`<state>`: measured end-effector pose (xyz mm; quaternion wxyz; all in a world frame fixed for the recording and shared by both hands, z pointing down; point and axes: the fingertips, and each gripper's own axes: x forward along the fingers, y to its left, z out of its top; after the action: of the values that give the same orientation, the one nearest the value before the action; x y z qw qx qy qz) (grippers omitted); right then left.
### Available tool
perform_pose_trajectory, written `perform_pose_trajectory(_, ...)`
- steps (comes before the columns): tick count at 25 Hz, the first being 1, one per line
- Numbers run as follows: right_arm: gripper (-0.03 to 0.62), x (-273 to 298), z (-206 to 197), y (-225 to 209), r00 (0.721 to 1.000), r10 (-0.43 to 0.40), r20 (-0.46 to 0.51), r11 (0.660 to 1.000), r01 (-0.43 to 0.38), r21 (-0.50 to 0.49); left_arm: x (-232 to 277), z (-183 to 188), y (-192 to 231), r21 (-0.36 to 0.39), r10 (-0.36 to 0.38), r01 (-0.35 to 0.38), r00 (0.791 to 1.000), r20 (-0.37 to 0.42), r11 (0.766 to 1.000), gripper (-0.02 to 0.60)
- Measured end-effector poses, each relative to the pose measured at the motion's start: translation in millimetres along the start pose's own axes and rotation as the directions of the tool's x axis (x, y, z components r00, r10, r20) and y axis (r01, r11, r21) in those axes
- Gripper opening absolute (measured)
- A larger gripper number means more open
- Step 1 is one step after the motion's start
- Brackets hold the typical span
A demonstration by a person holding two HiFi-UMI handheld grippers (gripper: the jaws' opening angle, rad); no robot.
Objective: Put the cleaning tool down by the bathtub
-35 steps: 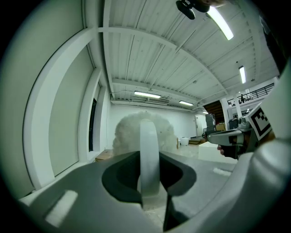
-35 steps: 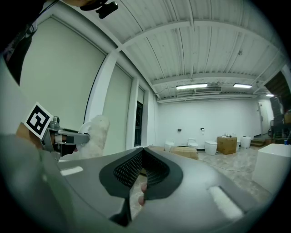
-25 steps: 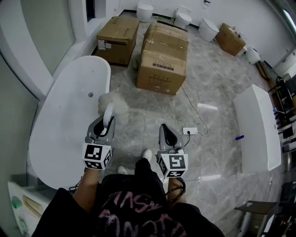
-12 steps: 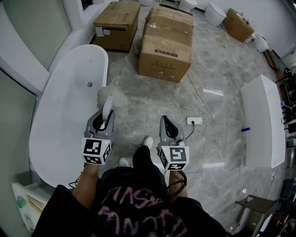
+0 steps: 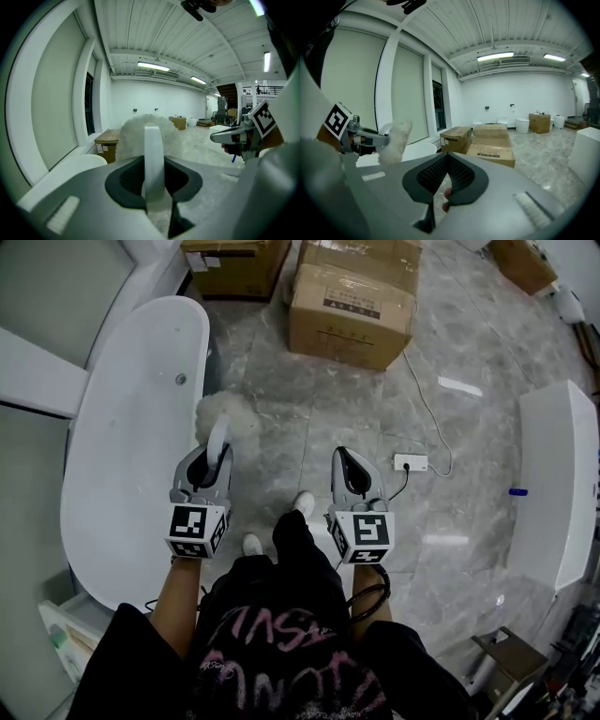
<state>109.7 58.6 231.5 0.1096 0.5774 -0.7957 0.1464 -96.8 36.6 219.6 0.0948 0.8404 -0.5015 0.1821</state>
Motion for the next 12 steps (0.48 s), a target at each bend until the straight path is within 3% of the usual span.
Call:
perform_pose_trajectory(6,0.021,40.4,-14.1,-34.7,0.998,0.041,-0.046,0.999,-0.04,0.018,42.7,-10.8,-8.4,0.002,0.007,-0.007,0.996,-0.084,1.0,0.084)
perform_pose_trajectory(12,0.023,66.1,-34.2,-34.6,0.993,0.059,-0.103,0.997,-0.055,0.046,58.9,-41.0,7.3,-0.015,0.016,-0.019,0.987,-0.163,1.0,0.084)
